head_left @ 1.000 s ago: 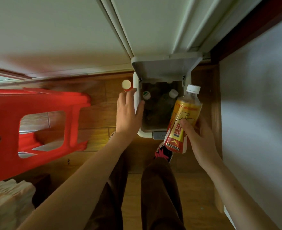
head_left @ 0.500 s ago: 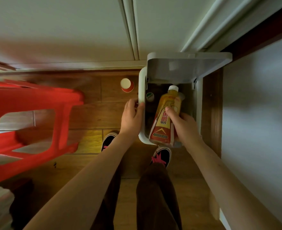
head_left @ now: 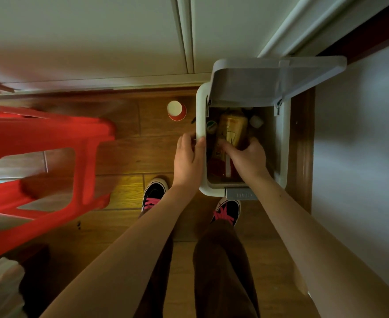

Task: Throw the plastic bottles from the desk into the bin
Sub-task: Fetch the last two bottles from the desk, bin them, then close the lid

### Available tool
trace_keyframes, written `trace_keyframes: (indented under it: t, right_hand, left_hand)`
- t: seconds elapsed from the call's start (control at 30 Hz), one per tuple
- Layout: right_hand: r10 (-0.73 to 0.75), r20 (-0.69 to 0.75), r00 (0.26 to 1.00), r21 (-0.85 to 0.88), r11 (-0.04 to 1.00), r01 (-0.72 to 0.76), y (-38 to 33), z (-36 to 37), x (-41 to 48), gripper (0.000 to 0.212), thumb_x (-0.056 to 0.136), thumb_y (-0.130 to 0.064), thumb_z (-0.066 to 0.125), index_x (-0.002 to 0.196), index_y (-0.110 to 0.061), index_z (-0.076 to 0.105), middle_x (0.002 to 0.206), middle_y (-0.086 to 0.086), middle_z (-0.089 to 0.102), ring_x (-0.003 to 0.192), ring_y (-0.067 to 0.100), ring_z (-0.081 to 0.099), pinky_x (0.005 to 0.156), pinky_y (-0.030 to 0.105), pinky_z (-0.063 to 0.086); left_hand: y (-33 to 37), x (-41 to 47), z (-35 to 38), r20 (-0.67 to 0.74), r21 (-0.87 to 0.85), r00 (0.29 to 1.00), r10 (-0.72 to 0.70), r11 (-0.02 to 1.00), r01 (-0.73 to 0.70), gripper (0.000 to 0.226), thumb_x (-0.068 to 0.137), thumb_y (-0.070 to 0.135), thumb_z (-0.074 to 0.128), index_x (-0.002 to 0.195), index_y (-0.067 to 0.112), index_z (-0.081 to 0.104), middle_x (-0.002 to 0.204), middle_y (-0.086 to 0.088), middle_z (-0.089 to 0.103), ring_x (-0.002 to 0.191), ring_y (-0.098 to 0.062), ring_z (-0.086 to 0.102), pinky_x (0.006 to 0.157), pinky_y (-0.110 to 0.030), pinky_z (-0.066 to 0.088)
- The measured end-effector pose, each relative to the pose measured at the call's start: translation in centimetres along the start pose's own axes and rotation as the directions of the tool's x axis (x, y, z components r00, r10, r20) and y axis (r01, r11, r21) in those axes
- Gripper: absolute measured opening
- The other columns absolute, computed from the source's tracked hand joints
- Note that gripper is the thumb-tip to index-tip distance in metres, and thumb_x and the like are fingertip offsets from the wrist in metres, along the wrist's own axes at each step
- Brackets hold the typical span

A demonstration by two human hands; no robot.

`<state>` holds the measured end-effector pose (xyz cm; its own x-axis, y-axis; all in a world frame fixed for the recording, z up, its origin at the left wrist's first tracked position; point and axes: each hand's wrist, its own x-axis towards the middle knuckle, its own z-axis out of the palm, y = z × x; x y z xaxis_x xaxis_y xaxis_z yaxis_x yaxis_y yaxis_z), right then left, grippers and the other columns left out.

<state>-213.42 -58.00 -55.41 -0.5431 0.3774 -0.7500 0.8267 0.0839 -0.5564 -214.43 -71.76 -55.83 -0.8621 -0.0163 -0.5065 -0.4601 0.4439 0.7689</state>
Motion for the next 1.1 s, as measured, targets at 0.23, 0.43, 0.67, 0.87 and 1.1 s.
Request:
trace_keyframes:
  t: [0.23,0.43,0.67,0.87,1.1]
  right_hand:
    - [-0.007,0.012,1.0,-0.135,0.991,0.008,1.3,1.5,1.8,0.066,0.085,-0.048,0.065,0.132,-0.008,0.043,0.123,0.009,0.061,0.107,0.025,0.061,0.087,0.034,0.051]
    - [-0.253,-0.078,0.964,-0.337,0.917,0.213,-1.0,-2.2,-1.5,0.036,0.095,-0.038,0.053,0.123,-0.016,0.053,0.111,-0.004,0.063,0.092,0.01,0.063,0.074,0.019,0.052]
    - [-0.677,-0.473,0.563,-0.235,0.713,0.66,-8.2,-10.8,-7.2,0.013,0.098,-0.008,0.046,0.101,-0.015,0.055,0.091,-0.004,0.055,0.082,0.008,0.054,0.073,0.026,0.047]
    - [-0.737,-0.189,0.649,-0.229,0.676,0.701,-14.6,-12.2,-6.5,0.023,0.099,-0.022,0.049,0.108,-0.014,0.069,0.104,-0.005,0.067,0.103,0.011,0.063,0.089,0.024,0.049]
    - [-0.55,0.013,0.835,-0.154,0.824,0.545,-12.5,-11.3,-6.9,0.022,0.096,-0.027,0.056,0.103,-0.016,0.074,0.09,-0.003,0.073,0.085,0.003,0.066,0.074,0.015,0.051]
  left_hand:
    - [-0.9,-0.1,0.9,-0.057,0.025,0.997,0.054,0.998,-0.053,0.027,0.101,0.031,0.039,0.09,0.008,0.046,0.084,-0.006,0.048,0.069,-0.01,0.043,0.056,-0.01,0.038]
    - [0.1,-0.3,0.3,0.014,-0.059,1.0,0.005,0.998,-0.004,0.023,0.101,0.032,0.04,0.088,0.013,0.045,0.081,-0.005,0.05,0.067,-0.012,0.046,0.056,-0.023,0.042]
    - [2.1,-0.1,-1.3,0.16,-0.187,0.941,-0.298,0.927,0.325,0.029,0.097,0.038,0.048,0.109,0.012,0.055,0.095,-0.003,0.061,0.08,-0.012,0.061,0.061,-0.021,0.048]
    - [3.0,0.0,-2.4,0.245,-0.236,0.873,-0.423,0.847,0.476,0.033,0.093,0.039,0.055,0.114,0.015,0.058,0.107,-0.009,0.066,0.099,-0.026,0.066,0.077,-0.036,0.057]
    - [2.6,-0.7,-2.9,0.292,-0.331,0.843,-0.452,0.779,0.533,0.029,0.094,0.031,0.056,0.119,0.016,0.061,0.115,-0.009,0.066,0.106,-0.026,0.065,0.084,-0.037,0.055]
